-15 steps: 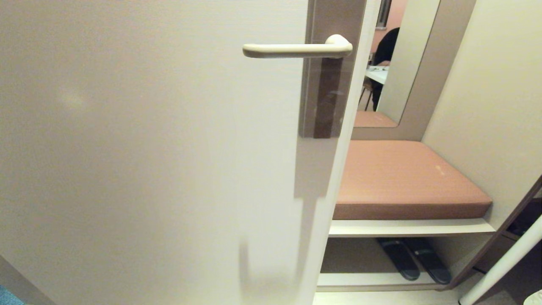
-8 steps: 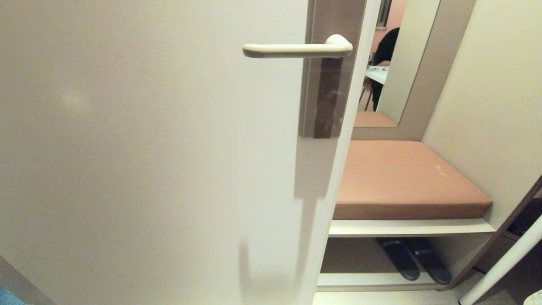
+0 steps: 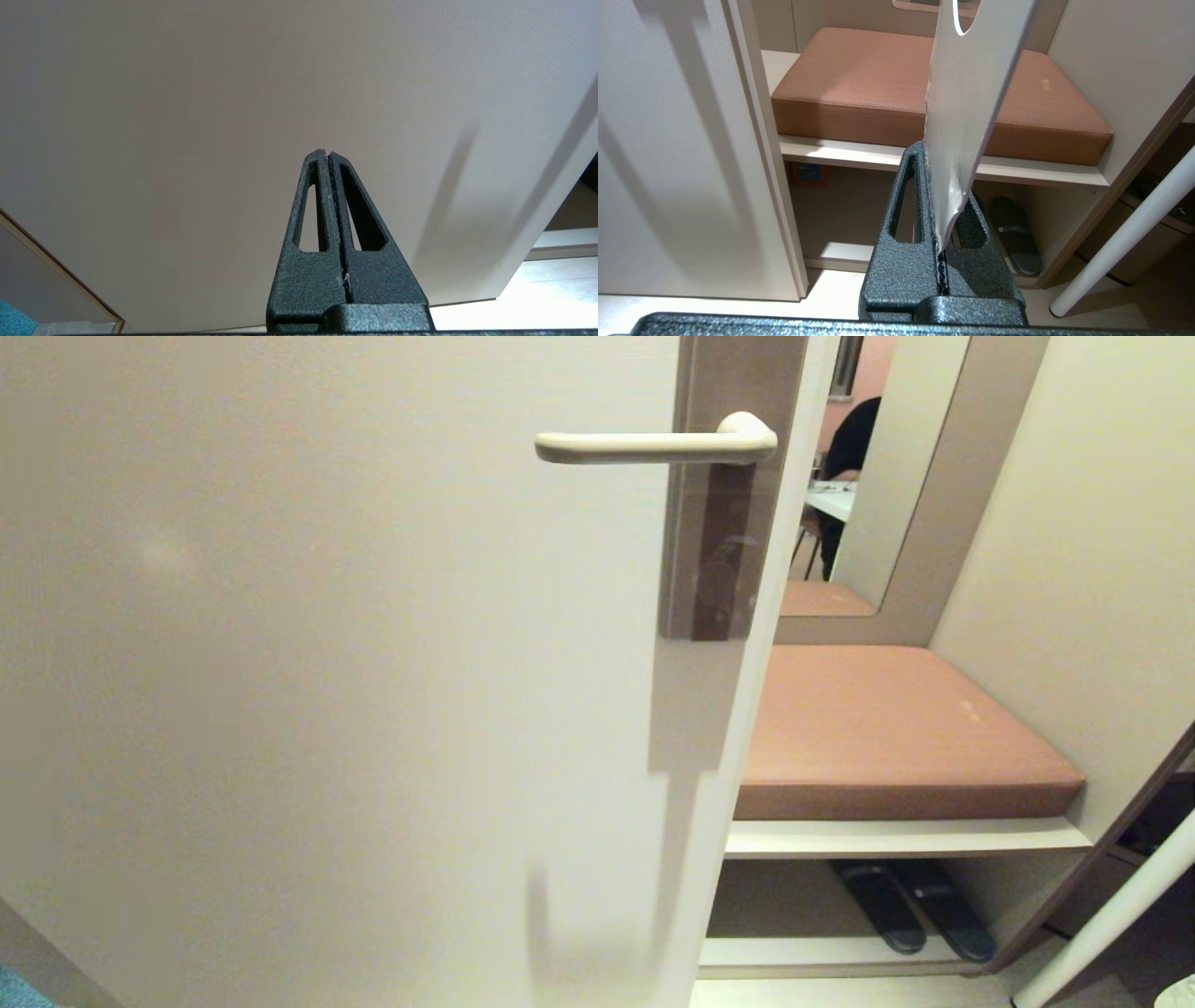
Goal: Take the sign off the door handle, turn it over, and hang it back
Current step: Hand it to the other hand
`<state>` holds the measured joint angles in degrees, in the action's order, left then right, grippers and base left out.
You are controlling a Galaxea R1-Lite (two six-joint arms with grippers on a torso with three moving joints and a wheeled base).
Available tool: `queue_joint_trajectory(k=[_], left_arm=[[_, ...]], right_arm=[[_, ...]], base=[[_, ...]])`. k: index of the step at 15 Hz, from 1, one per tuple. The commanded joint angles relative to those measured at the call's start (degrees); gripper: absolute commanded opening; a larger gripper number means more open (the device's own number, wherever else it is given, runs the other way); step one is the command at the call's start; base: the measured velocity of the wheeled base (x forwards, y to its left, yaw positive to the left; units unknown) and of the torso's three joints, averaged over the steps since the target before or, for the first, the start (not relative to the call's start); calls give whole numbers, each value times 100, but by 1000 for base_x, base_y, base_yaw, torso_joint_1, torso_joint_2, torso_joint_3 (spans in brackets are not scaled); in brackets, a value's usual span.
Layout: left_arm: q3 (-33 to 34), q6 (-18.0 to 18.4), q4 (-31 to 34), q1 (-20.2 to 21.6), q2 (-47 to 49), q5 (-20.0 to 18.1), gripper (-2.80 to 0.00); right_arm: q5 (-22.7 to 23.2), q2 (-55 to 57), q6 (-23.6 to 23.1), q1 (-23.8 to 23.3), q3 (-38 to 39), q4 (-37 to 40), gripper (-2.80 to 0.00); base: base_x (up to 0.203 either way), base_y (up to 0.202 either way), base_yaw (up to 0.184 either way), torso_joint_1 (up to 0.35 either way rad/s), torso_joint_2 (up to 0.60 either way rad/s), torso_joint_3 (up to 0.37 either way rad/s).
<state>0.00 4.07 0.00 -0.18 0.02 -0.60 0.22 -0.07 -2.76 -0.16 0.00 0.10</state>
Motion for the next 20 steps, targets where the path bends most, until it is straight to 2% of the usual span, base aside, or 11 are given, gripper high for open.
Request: queue_joint_trajectory(k=[1,20], left_arm=[[0,6,0,1,-2,-2,-280],[0,-9,18,7,-2,16,-280]], right_arm=[[4,7,-6,-2,0,-1,-280],[4,7,-6,-2,0,-1,-280]], base=[[0,0,0,0,0,0],[0,0,0,0,0,0]])
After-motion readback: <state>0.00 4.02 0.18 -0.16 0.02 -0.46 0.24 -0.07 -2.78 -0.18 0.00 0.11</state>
